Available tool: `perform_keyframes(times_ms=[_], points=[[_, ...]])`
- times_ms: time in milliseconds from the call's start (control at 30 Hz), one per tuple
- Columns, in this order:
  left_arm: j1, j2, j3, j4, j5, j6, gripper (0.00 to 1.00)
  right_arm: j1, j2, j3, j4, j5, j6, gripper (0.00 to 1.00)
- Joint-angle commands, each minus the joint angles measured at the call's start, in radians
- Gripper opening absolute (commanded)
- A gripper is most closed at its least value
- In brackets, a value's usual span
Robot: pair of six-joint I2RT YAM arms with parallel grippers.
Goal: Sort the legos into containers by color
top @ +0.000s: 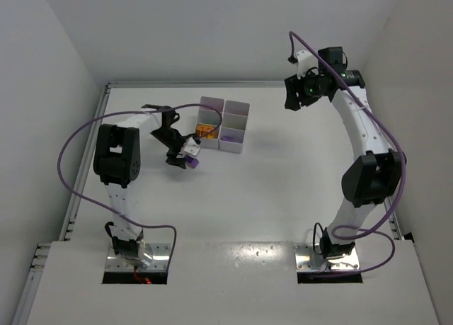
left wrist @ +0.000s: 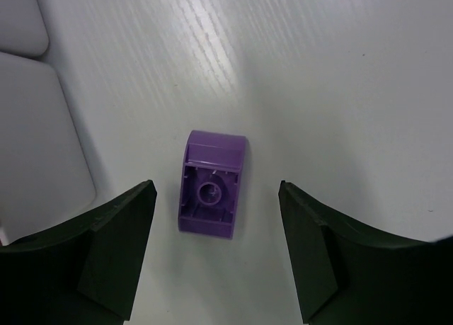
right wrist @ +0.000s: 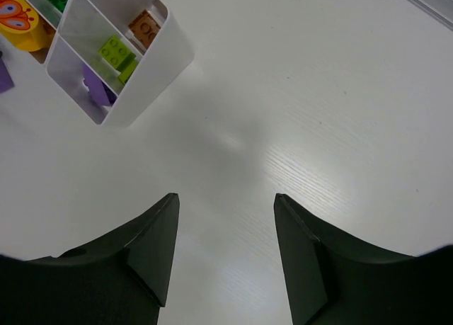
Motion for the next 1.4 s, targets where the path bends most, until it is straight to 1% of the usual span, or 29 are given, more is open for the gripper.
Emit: perform_keyframes(times_ms=[0,67,100,267,300,367,400,500,567,667,700,767,800,833,867,900,933,967,1033,1100,1200,1367], points=[[-0.018,-0.021,-0.005,0.063,0.026,0.004,0.76,-0.008,-0.052,0.002,0.004,-0.042,0.019,0.57],[-0.018,-0.021,-0.005,0.089,0.026,-0.011,0.76,-0.008,-0.052,-0.011,0.004,-0.042,0.019,0.57],[-0.018,-0.012,-0.005,0.098,0.004,-0.011,0.75,-0.008,-0.061,-0.021,0.004,-0.042,0.010,0.57],[-0.036,0.006,-0.005,0.098,-0.025,-0.022,0.63,-0.008,-0.061,-0.021,0.004,-0.042,0.009,0.57],[-0.036,0.006,-0.014,0.098,-0.034,-0.022,0.59,-0.008,-0.061,-0.021,0.004,-0.042,0.000,0.57],[-0.045,0.006,-0.025,0.098,-0.048,-0.013,0.56,-0.008,-0.052,-0.012,0.004,-0.042,0.000,0.57],[-0.045,-0.003,-0.025,0.089,-0.077,-0.013,0.54,-0.008,-0.052,-0.012,0.004,-0.042,0.000,0.57],[-0.055,-0.003,-0.034,0.054,-0.091,0.007,0.54,-0.008,-0.043,-0.012,-0.005,-0.042,0.000,0.57],[-0.055,-0.003,-0.043,0.054,-0.091,0.007,0.51,-0.008,-0.043,-0.012,-0.005,-0.042,-0.009,0.57],[-0.055,-0.015,-0.043,0.043,-0.100,-0.030,0.29,-0.008,-0.043,-0.012,-0.005,-0.051,-0.009,0.57],[-0.055,-0.036,-0.031,0.034,-0.073,-0.059,0.18,-0.008,-0.043,-0.012,-0.005,-0.051,-0.009,0.57],[-0.055,-0.069,-0.022,0.034,-0.040,-0.099,0.11,-0.008,-0.052,-0.012,-0.005,-0.051,-0.009,0.57],[-0.077,-0.087,-0.011,0.034,-0.022,-0.143,0.09,-0.008,-0.052,-0.012,-0.005,-0.051,-0.009,0.57],[-0.088,-0.128,-0.002,0.034,0.016,-0.168,0.09,-0.008,-0.052,-0.021,-0.005,-0.051,-0.009,0.57],[-0.117,-0.150,0.019,0.052,0.067,-0.227,0.09,-0.008,-0.063,-0.021,-0.005,-0.051,-0.009,0.57],[-0.134,-0.188,0.029,0.074,0.087,-0.275,0.09,-0.008,-0.072,-0.032,0.005,-0.051,-0.009,0.57],[-0.157,-0.188,0.039,0.104,0.099,-0.334,0.09,-0.008,-0.072,-0.032,0.005,-0.051,-0.009,0.57],[-0.205,-0.216,0.061,0.177,0.099,-0.452,0.09,-0.008,-0.081,-0.041,0.005,-0.051,-0.009,0.57],[-0.251,-0.225,0.081,0.244,0.089,-0.537,0.09,-0.017,-0.081,-0.041,0.005,-0.042,-0.009,0.57],[-0.297,-0.225,0.119,0.304,0.089,-0.597,0.09,-0.017,-0.090,-0.041,0.005,-0.042,-0.009,0.57],[-0.328,-0.155,0.188,0.348,0.079,-0.675,0.09,-0.027,-0.090,-0.041,0.005,-0.042,-0.009,0.57],[-0.328,-0.060,0.262,0.420,0.040,-0.744,0.09,-0.036,-0.119,-0.061,0.005,-0.042,-0.009,0.57]])
